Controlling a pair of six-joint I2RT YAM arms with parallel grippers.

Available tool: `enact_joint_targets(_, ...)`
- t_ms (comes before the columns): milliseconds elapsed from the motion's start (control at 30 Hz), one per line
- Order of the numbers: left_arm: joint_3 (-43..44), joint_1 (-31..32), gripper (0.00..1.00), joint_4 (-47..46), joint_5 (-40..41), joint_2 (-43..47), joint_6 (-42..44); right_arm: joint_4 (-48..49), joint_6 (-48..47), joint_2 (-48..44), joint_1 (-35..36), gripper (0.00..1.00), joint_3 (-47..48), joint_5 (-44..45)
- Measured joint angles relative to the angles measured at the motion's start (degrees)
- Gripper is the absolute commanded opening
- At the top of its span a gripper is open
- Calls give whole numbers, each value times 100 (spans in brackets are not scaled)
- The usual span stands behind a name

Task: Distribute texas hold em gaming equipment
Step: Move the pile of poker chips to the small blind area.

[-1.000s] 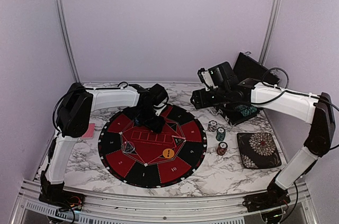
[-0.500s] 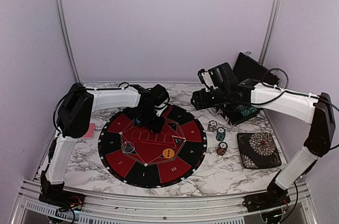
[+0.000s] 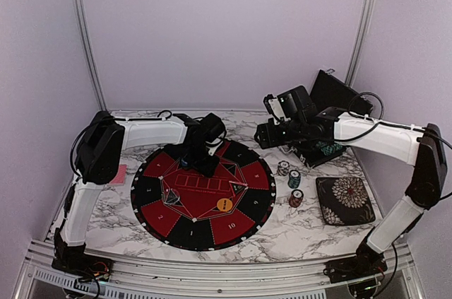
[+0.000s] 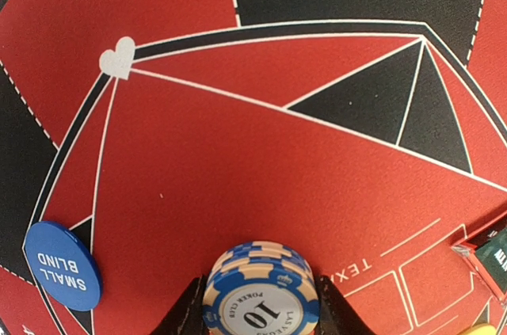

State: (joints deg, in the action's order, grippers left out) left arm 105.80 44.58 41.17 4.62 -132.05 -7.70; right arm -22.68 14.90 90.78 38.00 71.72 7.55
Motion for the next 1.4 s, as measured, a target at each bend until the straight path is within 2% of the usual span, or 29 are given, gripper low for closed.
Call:
enact_joint_targets(567, -1010, -2, 34, -658, 168, 551, -426, 122, 11, 2, 0, 76, -74, -105)
enact_joint_targets(1133, -459, -76, 39, -345, 87, 260, -361, 125, 11, 2, 0, 76, -122, -103)
enact_joint_targets(1400, -428, -74, 34, -321, 138, 234, -343, 122, 13, 4, 0, 76, -122, -103)
